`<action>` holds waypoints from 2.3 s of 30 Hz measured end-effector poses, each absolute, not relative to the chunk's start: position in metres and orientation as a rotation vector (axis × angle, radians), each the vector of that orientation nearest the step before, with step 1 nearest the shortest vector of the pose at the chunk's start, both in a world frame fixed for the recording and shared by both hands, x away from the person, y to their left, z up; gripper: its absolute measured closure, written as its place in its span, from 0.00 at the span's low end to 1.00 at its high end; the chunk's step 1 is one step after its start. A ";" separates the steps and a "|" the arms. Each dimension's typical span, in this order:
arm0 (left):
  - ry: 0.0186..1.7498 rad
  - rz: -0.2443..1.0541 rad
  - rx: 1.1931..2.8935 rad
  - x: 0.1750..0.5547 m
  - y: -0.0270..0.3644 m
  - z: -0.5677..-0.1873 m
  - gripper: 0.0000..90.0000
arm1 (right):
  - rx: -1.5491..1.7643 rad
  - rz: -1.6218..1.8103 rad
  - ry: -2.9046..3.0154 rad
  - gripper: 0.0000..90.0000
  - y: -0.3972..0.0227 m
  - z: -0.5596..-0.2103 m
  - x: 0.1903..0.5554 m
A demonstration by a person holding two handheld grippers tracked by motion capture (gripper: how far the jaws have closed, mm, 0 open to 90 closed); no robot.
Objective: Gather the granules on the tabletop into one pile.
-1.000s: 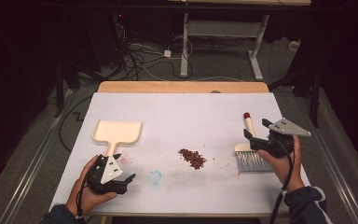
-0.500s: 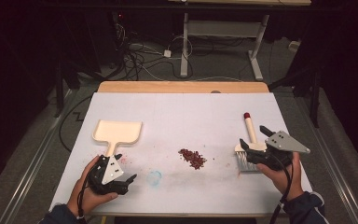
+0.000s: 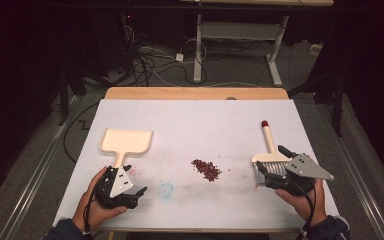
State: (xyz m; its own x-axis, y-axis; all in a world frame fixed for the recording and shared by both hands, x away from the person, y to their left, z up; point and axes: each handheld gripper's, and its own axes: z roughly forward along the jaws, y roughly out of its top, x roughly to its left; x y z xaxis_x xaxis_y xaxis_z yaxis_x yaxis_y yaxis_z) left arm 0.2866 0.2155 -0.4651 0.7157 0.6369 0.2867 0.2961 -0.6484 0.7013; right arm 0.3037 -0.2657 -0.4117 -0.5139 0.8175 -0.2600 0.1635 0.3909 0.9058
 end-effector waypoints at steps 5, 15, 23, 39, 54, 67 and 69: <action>0.708 0.692 2.281 0.288 0.215 -0.465 0.19 | 0.819 1.122 1.943 0.23 -0.266 -0.420 0.297; 0.704 0.689 2.279 0.291 0.212 -0.466 0.19 | 0.816 1.088 1.970 0.23 -0.276 -0.441 0.286; 0.703 0.699 2.279 0.289 0.212 -0.465 0.19 | 0.797 1.051 2.017 0.23 -0.277 -0.454 0.278; 0.697 0.696 2.279 0.286 0.215 -0.465 0.19 | 0.782 1.072 2.013 0.23 -0.271 -0.449 0.279; 0.697 0.693 2.281 0.286 0.215 -0.466 0.19 | 0.804 1.094 2.038 0.23 -0.272 -0.449 0.281; 0.699 0.691 2.293 0.289 0.213 -0.466 0.19 | 0.788 1.074 2.051 0.23 -0.271 -0.450 0.280; 0.701 0.687 2.288 0.289 0.213 -0.467 0.19 | 0.784 1.074 2.051 0.23 -0.271 -0.450 0.280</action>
State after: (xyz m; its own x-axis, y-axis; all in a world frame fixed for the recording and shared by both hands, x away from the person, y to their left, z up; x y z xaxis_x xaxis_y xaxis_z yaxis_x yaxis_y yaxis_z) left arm 0.2893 0.2126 -0.4666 0.7209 0.6320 0.2845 0.2974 -0.6528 0.6968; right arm 0.2804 -0.2714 -0.4498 -0.5850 0.7576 -0.2895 0.1937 0.4772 0.8572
